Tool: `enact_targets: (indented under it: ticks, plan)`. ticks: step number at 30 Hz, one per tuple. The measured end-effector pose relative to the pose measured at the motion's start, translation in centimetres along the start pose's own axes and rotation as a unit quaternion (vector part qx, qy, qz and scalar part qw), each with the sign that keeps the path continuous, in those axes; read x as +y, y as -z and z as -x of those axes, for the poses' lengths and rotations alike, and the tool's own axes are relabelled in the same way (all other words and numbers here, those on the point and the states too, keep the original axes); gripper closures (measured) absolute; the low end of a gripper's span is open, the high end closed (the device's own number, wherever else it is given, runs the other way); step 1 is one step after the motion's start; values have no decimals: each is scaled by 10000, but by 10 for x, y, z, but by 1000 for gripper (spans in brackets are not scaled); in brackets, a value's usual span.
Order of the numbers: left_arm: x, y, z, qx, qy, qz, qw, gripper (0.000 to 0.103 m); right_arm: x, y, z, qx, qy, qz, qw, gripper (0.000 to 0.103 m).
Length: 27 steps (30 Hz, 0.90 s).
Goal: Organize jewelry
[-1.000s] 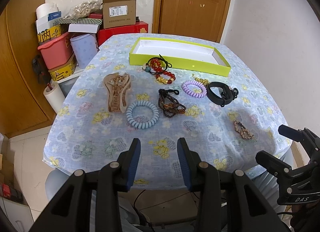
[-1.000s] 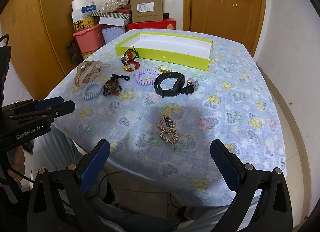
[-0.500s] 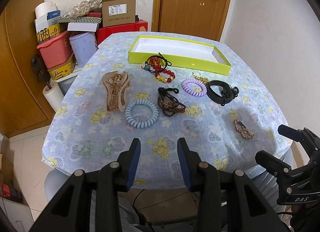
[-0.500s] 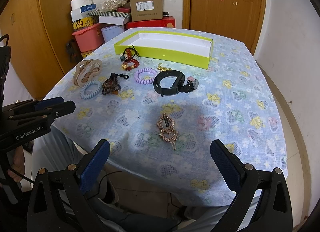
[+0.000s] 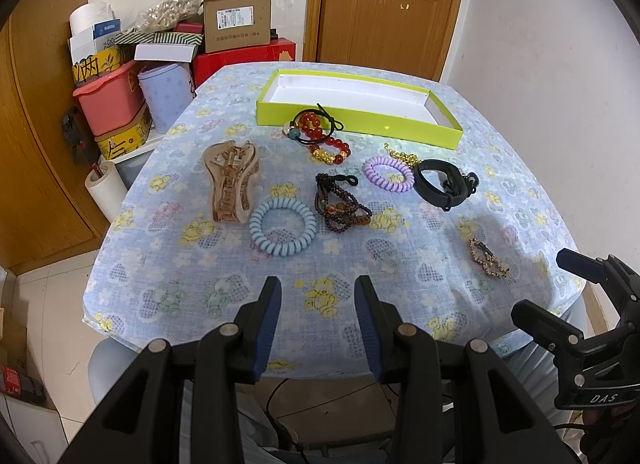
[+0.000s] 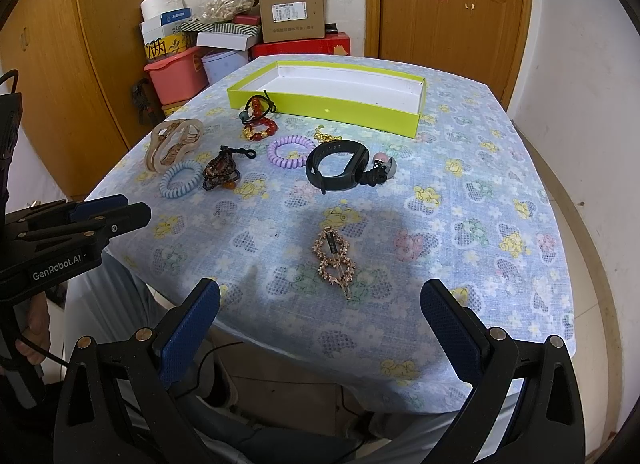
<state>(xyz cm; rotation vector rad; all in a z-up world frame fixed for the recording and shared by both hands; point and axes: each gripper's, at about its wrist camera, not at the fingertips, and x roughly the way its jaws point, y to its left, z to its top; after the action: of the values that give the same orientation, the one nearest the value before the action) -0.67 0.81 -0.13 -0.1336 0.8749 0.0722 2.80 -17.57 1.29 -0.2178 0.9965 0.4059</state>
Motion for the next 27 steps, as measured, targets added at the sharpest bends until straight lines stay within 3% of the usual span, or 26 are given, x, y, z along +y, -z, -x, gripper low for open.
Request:
enact_targets:
  ticks: [27]
  plan:
    - [3, -1, -7, 70, -23, -14, 10000, 63, -2, -4, -7, -4, -4, 2, 10000, 3]
